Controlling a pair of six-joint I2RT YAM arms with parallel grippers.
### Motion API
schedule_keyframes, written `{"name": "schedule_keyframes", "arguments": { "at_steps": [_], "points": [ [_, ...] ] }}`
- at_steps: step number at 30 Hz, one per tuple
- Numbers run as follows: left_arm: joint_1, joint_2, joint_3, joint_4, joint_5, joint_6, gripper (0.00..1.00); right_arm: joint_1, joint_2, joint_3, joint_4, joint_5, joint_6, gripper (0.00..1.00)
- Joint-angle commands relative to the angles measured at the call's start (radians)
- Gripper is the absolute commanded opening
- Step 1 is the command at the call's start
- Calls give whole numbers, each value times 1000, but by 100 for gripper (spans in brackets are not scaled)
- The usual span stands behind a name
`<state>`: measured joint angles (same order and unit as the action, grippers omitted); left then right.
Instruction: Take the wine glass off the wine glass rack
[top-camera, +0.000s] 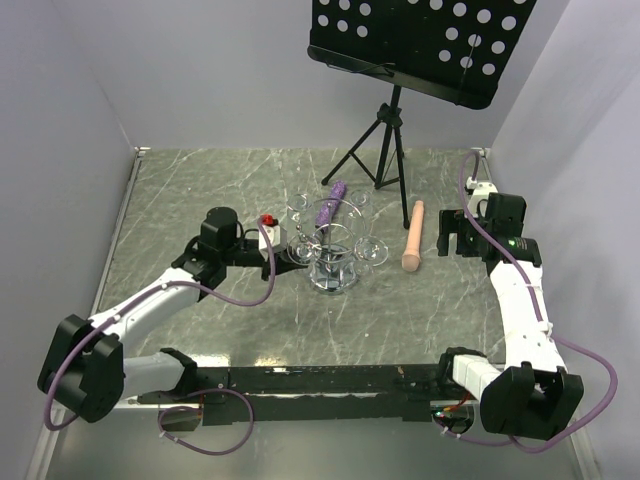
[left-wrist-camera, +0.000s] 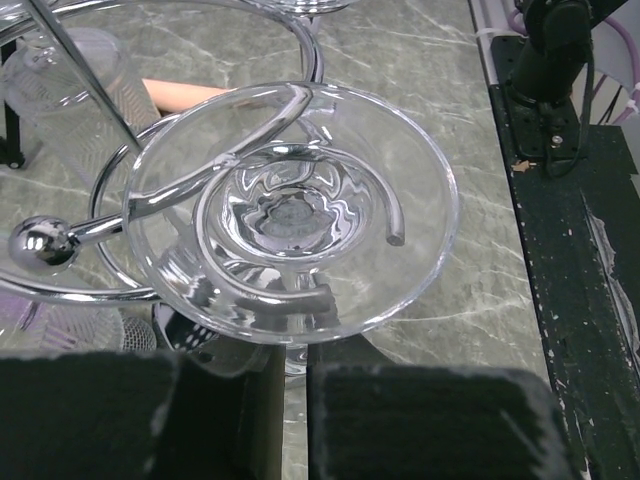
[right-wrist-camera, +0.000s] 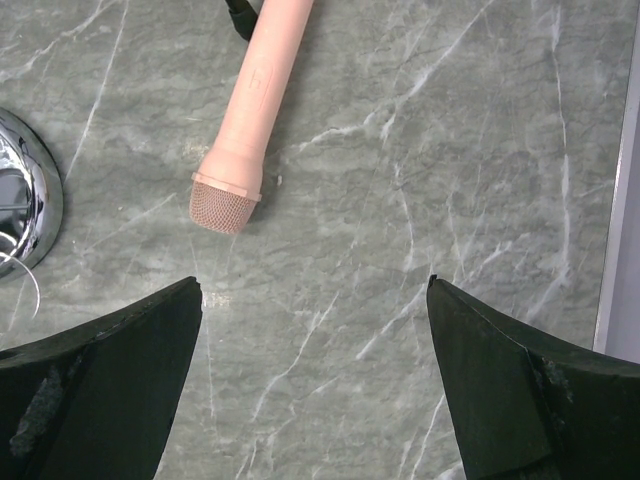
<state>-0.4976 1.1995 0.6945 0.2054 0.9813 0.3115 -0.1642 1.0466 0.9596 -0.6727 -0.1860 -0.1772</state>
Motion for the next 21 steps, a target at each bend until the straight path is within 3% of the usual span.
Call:
{"name": "schedule_keyframes", "arguments": {
  "at_steps": [1, 21],
  "points": [
    [-5, -49, 10, 8, -27, 2, 1, -8, 3, 30, 30, -13, -1, 100],
    [-4, -123, 0, -31, -78, 34, 1, -8, 12, 19, 45, -26, 18, 98]
  ]
}}
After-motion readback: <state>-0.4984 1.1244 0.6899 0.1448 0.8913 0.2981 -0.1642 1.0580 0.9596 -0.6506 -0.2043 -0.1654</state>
